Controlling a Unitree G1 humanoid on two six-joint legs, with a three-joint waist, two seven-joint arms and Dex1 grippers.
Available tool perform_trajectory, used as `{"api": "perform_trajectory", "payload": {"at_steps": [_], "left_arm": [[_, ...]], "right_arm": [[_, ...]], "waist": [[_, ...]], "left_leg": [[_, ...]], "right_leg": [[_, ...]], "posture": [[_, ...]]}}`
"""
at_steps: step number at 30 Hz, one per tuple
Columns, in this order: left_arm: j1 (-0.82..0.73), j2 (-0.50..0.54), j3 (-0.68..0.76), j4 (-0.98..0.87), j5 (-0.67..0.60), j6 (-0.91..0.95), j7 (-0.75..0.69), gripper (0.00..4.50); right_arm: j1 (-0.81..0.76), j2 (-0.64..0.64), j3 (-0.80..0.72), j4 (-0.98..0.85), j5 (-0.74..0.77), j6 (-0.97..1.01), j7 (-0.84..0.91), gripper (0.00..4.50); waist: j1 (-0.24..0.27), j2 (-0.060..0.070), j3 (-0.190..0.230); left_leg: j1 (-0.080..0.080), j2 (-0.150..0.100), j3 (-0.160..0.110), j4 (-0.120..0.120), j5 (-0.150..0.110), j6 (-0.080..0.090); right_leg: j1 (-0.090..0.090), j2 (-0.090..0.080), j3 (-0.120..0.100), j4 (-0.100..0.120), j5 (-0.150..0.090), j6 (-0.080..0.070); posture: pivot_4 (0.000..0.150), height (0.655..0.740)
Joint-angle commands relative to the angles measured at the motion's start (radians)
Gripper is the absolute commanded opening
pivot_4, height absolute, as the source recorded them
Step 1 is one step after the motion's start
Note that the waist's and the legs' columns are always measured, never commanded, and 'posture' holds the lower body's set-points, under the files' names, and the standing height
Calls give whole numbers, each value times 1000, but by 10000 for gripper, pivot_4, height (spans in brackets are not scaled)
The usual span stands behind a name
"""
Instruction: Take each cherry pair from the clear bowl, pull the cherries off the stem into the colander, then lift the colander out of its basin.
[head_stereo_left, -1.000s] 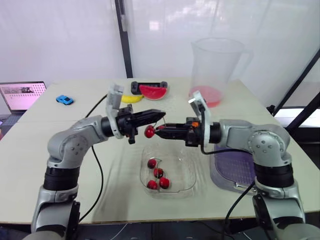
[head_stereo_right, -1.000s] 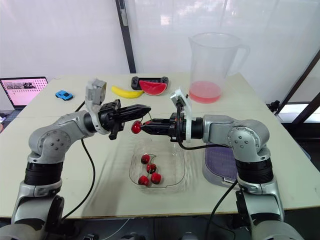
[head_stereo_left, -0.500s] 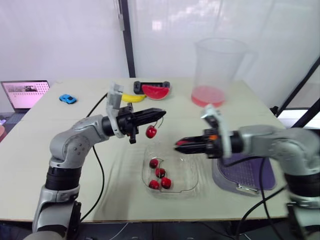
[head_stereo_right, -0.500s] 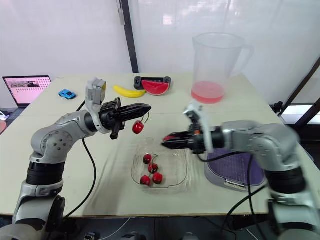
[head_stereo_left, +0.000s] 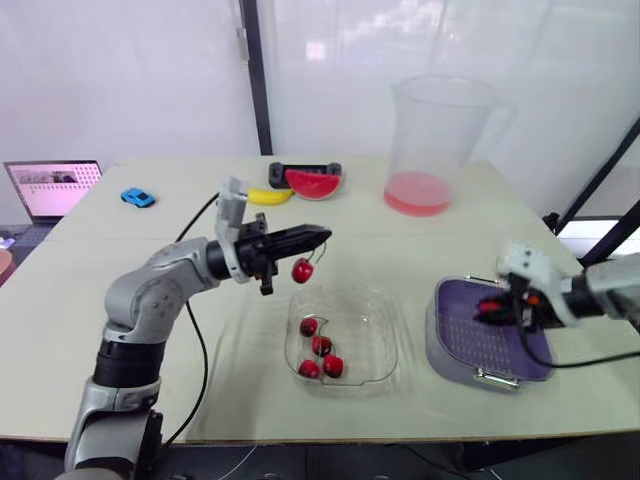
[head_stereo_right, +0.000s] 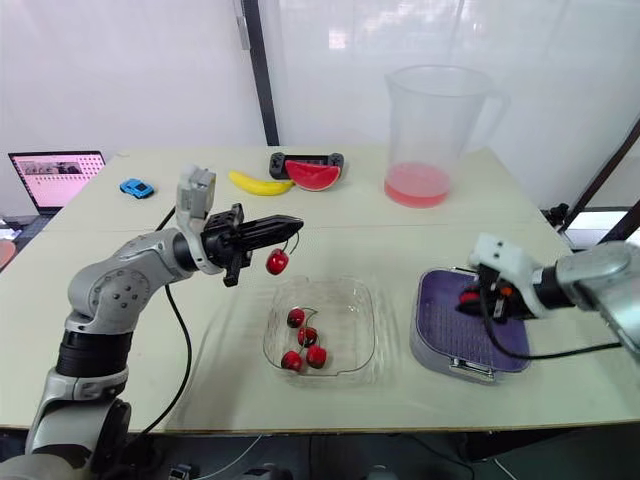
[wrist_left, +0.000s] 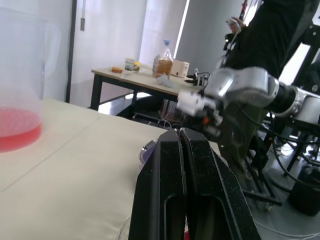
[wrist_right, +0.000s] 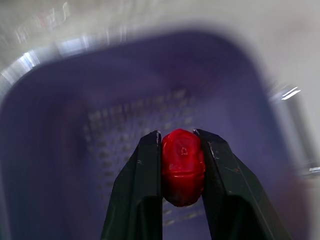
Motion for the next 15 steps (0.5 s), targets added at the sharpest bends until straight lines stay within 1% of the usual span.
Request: {"api": "perform_trajectory", "payload": {"at_steps": [1, 3, 5, 6, 10, 13, 15], "left_arm": [[-23, 1, 3, -10, 2, -18, -14, 0], [-24, 1, 2, -8, 1, -19, -15, 0], [-25, 2, 2, -6, 0, -18, -16, 0], [-24, 2, 3, -8, 0, -18, -17, 0], [-26, -1, 4, -7, 1, -21, -16, 0], [-36, -9, 8, -1, -4, -20, -9, 0], [-47, -19, 12, 5, -14, -16, -7, 0]], "right_arm": [[-6, -12, -29, -11, -36, -15, -3, 23944], [-3, -22, -41, -5, -42, -21, 15, 32940], [-15, -30, -69, 2, -23, -7, 37, 43323], [-23, -35, -87, 1, -10, 4, 51, 44736], [-64, -54, -181, -8, 83, 81, 118, 44736], [-107, -28, -237, -32, 182, 158, 143, 44736], [-159, 30, -266, -76, 291, 249, 121, 44736]], "waist": [[1, 1, 0], [1, 1, 0], [1, 1, 0], [1, 1, 0], [1, 1, 0], [1, 1, 0], [-1, 1, 0]], "left_leg": [[0, 0, 0, 0, 0, 0], [0, 0, 0, 0, 0, 0], [0, 0, 0, 0, 0, 0], [0, 0, 0, 0, 0, 0], [0, 0, 0, 0, 0, 0], [0, 0, -1, 0, 0, 0], [0, 0, -1, 0, 0, 0]], "right_leg": [[0, 0, 0, 0, 0, 0], [0, 0, 0, 0, 0, 0], [0, 0, 0, 0, 0, 0], [0, 0, 0, 0, 0, 0], [0, 0, 0, 0, 0, 0], [1, 0, 0, 0, 0, 0], [1, 0, -1, 0, 0, 0]], "posture": [[1500, 7400], [1500, 7400], [1500, 7400], [1500, 7400], [1500, 7400], [1500, 7400], [1500, 7400]]}}
